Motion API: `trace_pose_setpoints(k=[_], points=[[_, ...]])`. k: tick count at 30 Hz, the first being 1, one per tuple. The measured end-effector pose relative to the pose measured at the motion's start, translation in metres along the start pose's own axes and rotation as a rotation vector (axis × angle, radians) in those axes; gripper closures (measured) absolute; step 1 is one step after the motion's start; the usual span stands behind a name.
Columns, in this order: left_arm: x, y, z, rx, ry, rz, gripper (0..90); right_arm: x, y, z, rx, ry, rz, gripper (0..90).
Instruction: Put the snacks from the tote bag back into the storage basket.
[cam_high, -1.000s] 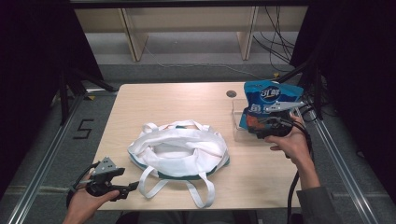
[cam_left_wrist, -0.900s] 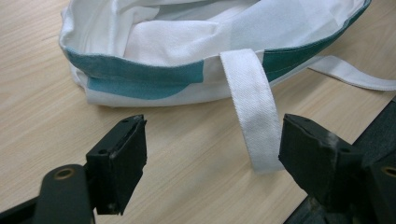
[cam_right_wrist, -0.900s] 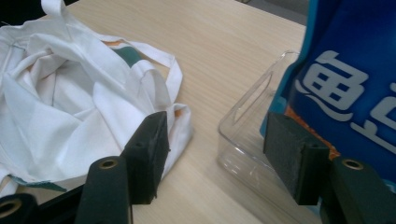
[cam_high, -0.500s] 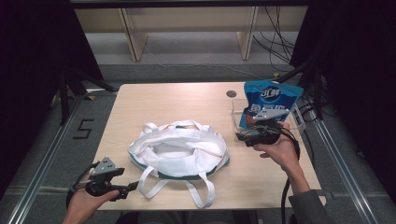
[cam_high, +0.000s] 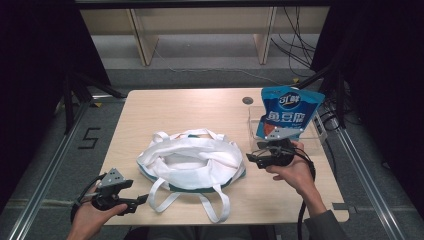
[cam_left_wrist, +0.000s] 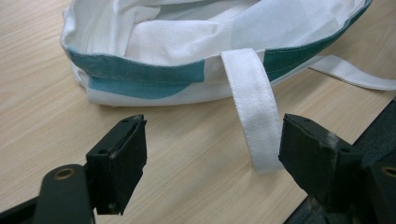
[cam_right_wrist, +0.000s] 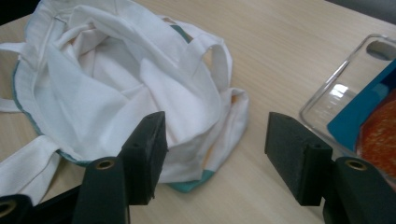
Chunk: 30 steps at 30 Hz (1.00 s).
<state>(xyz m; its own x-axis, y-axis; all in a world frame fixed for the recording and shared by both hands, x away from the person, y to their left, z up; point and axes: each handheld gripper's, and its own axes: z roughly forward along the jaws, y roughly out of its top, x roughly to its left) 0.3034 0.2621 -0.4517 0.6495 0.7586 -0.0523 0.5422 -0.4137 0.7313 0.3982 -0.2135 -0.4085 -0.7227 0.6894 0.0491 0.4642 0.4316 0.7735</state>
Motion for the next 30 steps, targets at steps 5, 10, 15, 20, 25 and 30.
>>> trace_pose_setpoints(k=[5, 10, 15, 20, 25, 30], points=[[0.000, 0.000, -0.001, 0.004, 0.001, 0.004, 22.6, 0.007, -0.011, 0.001, 0.000, 0.022, 0.006, 39.7], [0.000, 0.000, -0.001, 0.001, 0.002, 0.005, 22.6, 0.010, -0.019, -0.005, -0.012, 0.019, 0.013, 39.4], [0.000, 0.001, -0.001, 0.004, -0.003, -0.014, 22.6, 0.018, -0.027, -0.009, -0.025, 0.025, 0.040, 38.1], [0.001, 0.001, -0.002, -0.006, 0.009, 0.011, 22.6, 0.022, -0.037, -0.008, -0.019, 0.030, 0.026, 37.1], [0.002, 0.001, -0.003, 0.003, -0.001, 0.013, 22.6, 0.025, -0.043, -0.009, -0.017, 0.034, 0.021, 35.8], [0.001, 0.001, -0.003, -0.005, 0.013, 0.015, 22.6, 0.030, -0.047, -0.012, -0.015, 0.034, 0.050, 33.6]])
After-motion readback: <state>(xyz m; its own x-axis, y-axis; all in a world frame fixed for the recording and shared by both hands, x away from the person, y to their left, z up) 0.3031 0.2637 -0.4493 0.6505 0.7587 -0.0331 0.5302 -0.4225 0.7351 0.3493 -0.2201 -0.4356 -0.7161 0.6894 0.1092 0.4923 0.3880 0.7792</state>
